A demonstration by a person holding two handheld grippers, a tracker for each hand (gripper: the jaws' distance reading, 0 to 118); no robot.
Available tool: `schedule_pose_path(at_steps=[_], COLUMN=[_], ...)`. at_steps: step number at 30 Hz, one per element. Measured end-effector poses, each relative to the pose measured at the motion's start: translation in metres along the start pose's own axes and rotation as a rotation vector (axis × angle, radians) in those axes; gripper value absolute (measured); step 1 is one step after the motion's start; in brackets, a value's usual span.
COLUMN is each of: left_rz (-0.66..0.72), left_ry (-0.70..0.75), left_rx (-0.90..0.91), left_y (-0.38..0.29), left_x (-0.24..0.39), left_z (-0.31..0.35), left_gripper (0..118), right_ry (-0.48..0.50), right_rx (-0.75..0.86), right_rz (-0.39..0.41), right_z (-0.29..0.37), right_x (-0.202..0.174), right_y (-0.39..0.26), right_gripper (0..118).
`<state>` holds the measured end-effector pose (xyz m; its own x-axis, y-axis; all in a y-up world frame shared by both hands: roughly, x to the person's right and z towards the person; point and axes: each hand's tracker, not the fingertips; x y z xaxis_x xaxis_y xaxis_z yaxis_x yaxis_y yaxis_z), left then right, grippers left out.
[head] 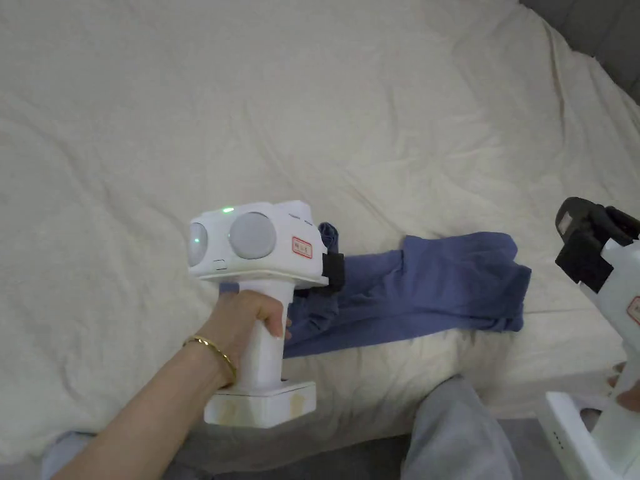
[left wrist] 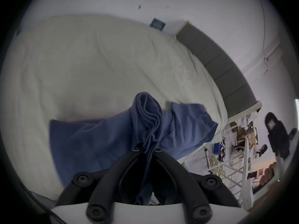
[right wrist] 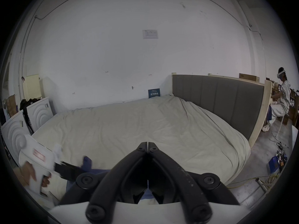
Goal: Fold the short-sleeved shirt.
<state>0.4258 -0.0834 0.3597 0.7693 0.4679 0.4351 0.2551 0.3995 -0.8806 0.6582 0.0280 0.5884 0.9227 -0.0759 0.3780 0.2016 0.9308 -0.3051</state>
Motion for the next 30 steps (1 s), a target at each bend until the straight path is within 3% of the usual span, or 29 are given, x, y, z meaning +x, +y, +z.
schedule_pose_path(at_steps=[2,3,5,6,9,10,11,14,15,16,18,22,26,30], left_rz=[0.01,0.012,0.046,0.057,0.03,0.011,-0.005,-0.067,-0.097,-0.131,-0.187,-0.099,-0.162,-0.212], left_ry=[0.038,0.046,-0.024,-0.056,-0.117,-0.122,-0.108,0.07,0.162,0.249,0.311,0.169,0.114,0.165], left_rx=[-0.038,-0.044,-0.06,-0.055,0.009,0.052,0.112,0.286,0.303,0.298,0.23,0.082,0.04,0.025], left_y=[-0.003,-0.005,-0.008,-0.009,-0.005,-0.003,-0.001,-0.002,-0.004,-0.007,-0.018,-0.049,-0.072,-0.076], left_x=[0.003,0.006,0.007,0.009,0.02,0.021,0.024,0.025,0.027,0.026,0.02,0.014,0.038,0.054], left_z=[-0.027,-0.037,-0.046,-0.045,-0.019,-0.008,0.008,0.039,0.044,0.042,0.032,0.0,-0.032,-0.054], left_gripper=[14,28,74,81,81,81,72,20,8,2,2,1,1,1], right_ry=[-0.015,-0.02,-0.031,-0.034,-0.033,-0.031,-0.027,-0.011,-0.004,0.004,0.012,0.019,0.002,-0.023], right_rx=[-0.006,-0.007,-0.012,-0.014,-0.019,-0.021,-0.021,-0.013,-0.012,-0.01,-0.008,-0.006,-0.015,-0.021], right_rz=[-0.016,-0.022,-0.028,-0.029,-0.03,-0.03,-0.031,-0.031,-0.031,-0.029,-0.022,-0.026,-0.037,-0.037], right_z=[0.002,0.003,0.004,0.004,0.005,0.005,0.005,0.008,0.009,0.01,0.012,0.015,0.018,0.023], right_x=[0.004,0.007,0.009,0.009,0.008,0.007,0.005,0.0,-0.001,-0.003,-0.004,-0.002,0.006,0.017], right_y=[-0.001,-0.002,-0.002,-0.003,-0.003,-0.003,-0.003,-0.003,-0.003,-0.003,-0.003,-0.005,-0.008,-0.009], right_gripper=[2,2,2,2,2,2,2,2,2,2,2,2,2,2])
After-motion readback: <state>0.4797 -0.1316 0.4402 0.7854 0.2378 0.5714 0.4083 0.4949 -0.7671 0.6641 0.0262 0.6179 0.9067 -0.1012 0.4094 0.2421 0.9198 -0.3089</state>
